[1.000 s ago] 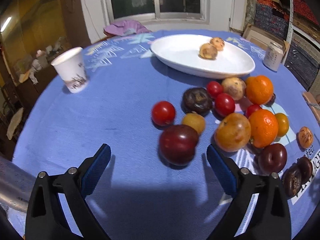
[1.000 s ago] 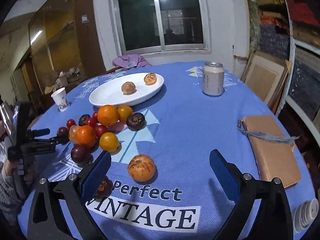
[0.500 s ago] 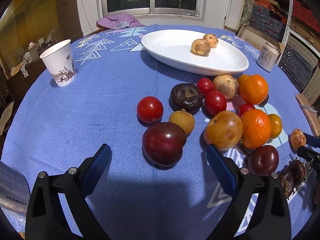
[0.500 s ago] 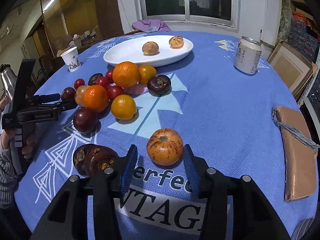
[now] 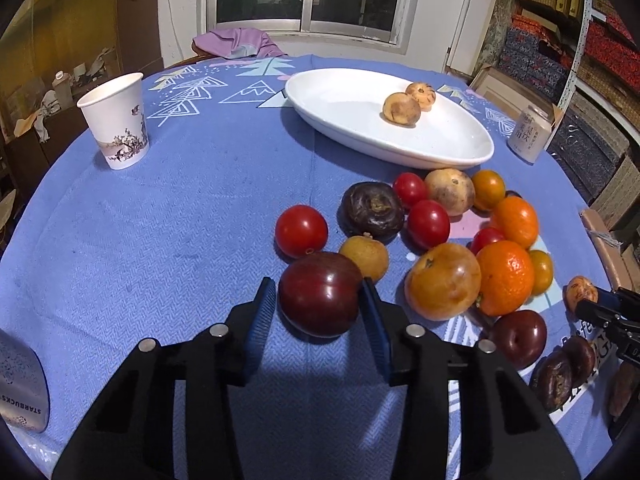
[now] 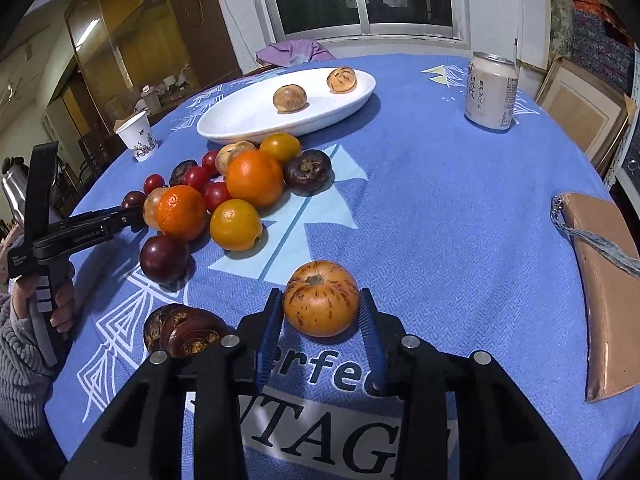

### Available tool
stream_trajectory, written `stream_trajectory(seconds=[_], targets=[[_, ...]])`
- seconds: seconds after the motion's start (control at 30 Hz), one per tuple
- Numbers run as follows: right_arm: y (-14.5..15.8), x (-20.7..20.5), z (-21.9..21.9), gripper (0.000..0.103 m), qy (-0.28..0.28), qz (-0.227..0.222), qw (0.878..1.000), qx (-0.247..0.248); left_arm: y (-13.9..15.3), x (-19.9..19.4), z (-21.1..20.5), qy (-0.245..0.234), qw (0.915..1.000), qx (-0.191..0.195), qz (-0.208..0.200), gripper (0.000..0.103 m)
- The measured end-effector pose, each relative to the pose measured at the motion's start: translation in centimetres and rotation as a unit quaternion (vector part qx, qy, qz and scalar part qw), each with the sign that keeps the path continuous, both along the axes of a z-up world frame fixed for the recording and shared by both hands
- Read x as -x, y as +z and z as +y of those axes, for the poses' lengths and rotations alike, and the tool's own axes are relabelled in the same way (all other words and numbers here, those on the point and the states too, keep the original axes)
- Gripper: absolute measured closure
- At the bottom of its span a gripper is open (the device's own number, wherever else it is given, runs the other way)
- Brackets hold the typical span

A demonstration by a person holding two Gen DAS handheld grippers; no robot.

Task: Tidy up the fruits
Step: 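Grasp the dark red plum with the left tool, then place the plum and the speckled fruit on the white plate, opening both tools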

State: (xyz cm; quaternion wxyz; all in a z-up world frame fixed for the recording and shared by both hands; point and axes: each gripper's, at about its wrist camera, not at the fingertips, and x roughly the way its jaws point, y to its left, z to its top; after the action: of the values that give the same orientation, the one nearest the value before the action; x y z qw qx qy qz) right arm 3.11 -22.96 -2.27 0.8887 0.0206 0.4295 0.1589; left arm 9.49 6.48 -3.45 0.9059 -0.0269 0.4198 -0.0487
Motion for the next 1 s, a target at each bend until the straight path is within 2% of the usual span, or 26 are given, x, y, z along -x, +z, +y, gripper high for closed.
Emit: stream_trajectory(seconds=[0.17, 0.23, 0.3, 0.43, 0.53, 0.6, 0.67, 0.77, 0.83, 1.0], targets=[[0.0, -0.1, 0.0, 0.064, 0.000, 0.000, 1.000, -0.003, -0.2, -0.6, 0.1, 0.000, 0.9999, 0.013, 0.006, 0.060], [0.0, -0.1, -0.1, 0.064, -0.001, -0.001, 1.000, -0.006, -0.1, -0.4, 0.1, 0.000, 0.9999, 0.013, 0.003, 0.065], [0.0, -0.1, -0.2, 0.064, -0.004, -0.002, 1.000, -0.009, 0.1, 0.0, 0.2, 0.004, 0.9999, 0.009, -0.005, 0.065], [0.6, 0.1, -0.9, 0.064, -0.008, -0.013, 0.999, -0.031, 2.9, 1.4, 0.4, 0.016, 0.9979, 0.017, -0.060, 0.065], [2.1, -0.6, -1.2, 0.064, -0.011, -0.019, 0.998, -0.060, 5.1, 0.5, -0.3, 0.010, 0.9970, 0.024, -0.073, 0.065], [4.0, -2.0, -1.0, 0.064, -0.009, -0.026, 0.997, -0.078, 6.4, -0.9, -1.2, 0.005, 0.9969, 0.020, -0.076, 0.065], [6.0, -3.7, -0.2, 0.064, -0.007, -0.041, 0.996, -0.076, 7.6, -3.1, -2.5, -0.001, 0.9968, 0.018, -0.077, 0.065], [8.1, -7.4, 1.3, 0.064, -0.008, -0.056, 0.995, -0.081, 7.8, -6.5, -3.9, -0.003, 0.9974, 0.017, -0.070, 0.065], [8.2, -10.6, 2.7, 0.064, -0.011, -0.049, 0.995, -0.084, 7.1, -8.4, -4.3, 0.000, 0.9983, 0.015, -0.056, 0.065], [5.3, -16.7, 5.4, 0.064, -0.020, -0.003, 0.997, -0.074, 4.5, -11.8, -4.4, 0.003, 0.9996, 0.006, -0.026, 0.065]])
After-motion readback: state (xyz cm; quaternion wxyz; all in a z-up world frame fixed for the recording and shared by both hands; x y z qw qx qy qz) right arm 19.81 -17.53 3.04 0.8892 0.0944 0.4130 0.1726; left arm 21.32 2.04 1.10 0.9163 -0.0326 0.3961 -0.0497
